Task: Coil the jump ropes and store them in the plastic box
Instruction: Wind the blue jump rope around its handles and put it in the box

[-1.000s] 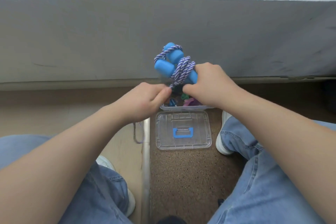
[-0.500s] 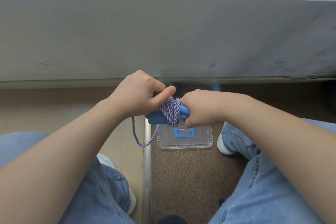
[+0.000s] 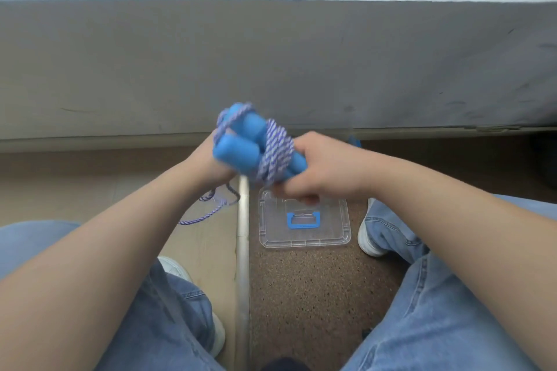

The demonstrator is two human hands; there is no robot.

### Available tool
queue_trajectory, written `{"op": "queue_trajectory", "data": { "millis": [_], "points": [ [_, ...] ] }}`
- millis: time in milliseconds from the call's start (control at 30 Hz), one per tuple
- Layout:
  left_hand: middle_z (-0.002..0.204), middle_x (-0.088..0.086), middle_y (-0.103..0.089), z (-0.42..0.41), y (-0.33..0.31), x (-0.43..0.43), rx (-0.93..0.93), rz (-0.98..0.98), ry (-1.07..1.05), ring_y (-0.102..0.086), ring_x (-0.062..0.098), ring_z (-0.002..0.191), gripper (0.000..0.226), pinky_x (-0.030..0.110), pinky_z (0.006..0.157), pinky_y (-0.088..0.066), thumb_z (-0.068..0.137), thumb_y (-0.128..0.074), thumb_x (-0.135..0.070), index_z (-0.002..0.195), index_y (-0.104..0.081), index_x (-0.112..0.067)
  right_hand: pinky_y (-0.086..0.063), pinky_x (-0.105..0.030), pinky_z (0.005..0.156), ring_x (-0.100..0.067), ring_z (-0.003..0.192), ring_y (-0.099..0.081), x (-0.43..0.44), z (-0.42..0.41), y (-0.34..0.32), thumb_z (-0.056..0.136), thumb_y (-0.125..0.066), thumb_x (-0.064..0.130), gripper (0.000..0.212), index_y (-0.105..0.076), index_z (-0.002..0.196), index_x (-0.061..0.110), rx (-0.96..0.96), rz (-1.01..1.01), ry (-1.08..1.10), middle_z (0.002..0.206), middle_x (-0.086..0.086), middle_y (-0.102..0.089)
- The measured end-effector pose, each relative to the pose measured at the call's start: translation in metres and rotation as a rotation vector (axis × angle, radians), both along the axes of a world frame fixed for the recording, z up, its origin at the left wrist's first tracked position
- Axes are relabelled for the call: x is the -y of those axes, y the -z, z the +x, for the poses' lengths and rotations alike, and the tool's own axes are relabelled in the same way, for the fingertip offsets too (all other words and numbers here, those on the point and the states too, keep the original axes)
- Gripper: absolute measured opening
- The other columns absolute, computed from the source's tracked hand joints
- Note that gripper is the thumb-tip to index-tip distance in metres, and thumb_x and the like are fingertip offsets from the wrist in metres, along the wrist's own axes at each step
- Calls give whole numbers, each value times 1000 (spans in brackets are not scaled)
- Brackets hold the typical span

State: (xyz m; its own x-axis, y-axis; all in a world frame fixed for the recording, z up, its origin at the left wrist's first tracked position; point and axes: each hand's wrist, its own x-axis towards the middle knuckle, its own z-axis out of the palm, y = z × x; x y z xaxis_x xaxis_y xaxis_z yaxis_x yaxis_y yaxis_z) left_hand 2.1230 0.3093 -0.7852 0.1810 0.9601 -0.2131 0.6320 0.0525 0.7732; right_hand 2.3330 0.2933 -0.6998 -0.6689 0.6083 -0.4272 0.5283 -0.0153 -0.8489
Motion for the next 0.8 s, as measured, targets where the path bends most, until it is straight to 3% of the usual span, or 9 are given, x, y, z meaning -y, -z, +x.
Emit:
{"op": "queue_trajectory", "data": {
  "millis": [67, 133, 200, 267, 367, 467, 533, 667, 800],
  "points": [
    [55, -9, -60, 1, -6, 4, -59, 55, 49, -50, 14, 54, 41, 26, 53, -42, 98, -43, -30, 62, -59, -18, -44, -32, 48, -20, 51, -48, -8, -1, 2, 83, -69, -1, 8, -62, 83, 3, -99, -15, 299, 61, -13, -54],
    [46, -5, -53, 10, -15, 8, -95, -7, 43, -49, 10, 49, 65, 28, 54, -38, 106, -25, -45, 53, -50, -19, -52, -38, 49, -21, 46, -52, -21, 4, 8, 79, -69, 7, 8, -62, 80, 8, -17, 79, 553, 57, -10, -58],
    [59, -6, -57, 20, -19, 15, -210, -31, 177, -54, 10, 61, 56, 31, 64, -41, 105, -24, -49, 66, -55, -24, -50, -31, 48, -17, 40, -57, -33, 13, 14, 77, -66, 13, 6, -61, 78, 9, 151, 238, 685, 56, -6, -63],
    [71, -5, -58, 28, -21, 26, -275, -38, 324, -55, 12, 69, 38, 35, 67, -43, 104, -33, -47, 83, -54, -24, -45, -26, 50, -19, 48, -61, -40, 19, 20, 78, -65, 17, 10, -61, 82, 9, 336, 380, 680, 66, -4, -64],
    [66, -4, -56, 38, -22, 33, -378, 111, 499, -53, 14, 63, 33, 36, 60, -42, 100, -42, -46, 87, -54, -19, -40, -27, 65, -32, 79, -61, -33, 14, 30, 83, -66, 20, 14, -57, 90, 14, 689, 574, 410, 87, -9, -61],
    [60, -5, -48, 34, -25, 28, -587, 387, 548, -48, 21, 60, 39, 33, 52, -35, 97, -40, -54, 76, -47, -21, -46, -33, 72, -38, 99, -66, -19, 4, 42, 89, -64, 21, 22, -63, 109, 12, 871, 541, 137, 110, -16, -66],
    [62, -4, -53, 24, -25, 22, -633, 538, 552, -53, 24, 60, 47, 32, 50, -40, 92, -35, -65, 76, -50, -23, -51, -35, 74, -34, 91, -64, -9, 0, 44, 91, -62, 22, 19, -62, 106, 11, 909, 500, -101, 107, -12, -67],
    [58, -8, -47, 14, -26, 18, -487, 710, 623, -55, 21, 54, 58, 28, 47, -39, 79, -40, -78, 67, -60, -24, -41, -26, 50, -16, 59, -48, 9, -11, 36, 91, -58, 19, 16, -56, 76, 13, 821, 560, -678, 70, -1, -52],
    [63, -6, -49, 6, -22, 13, -313, 650, 523, -53, 18, 59, 65, 29, 56, -41, 79, -45, -77, 70, -66, -16, -35, -28, 47, -13, 49, -40, 10, -9, 28, 85, -66, 27, 26, -53, 69, 10, 621, 611, -681, 59, -1, -48]
  ]
}}
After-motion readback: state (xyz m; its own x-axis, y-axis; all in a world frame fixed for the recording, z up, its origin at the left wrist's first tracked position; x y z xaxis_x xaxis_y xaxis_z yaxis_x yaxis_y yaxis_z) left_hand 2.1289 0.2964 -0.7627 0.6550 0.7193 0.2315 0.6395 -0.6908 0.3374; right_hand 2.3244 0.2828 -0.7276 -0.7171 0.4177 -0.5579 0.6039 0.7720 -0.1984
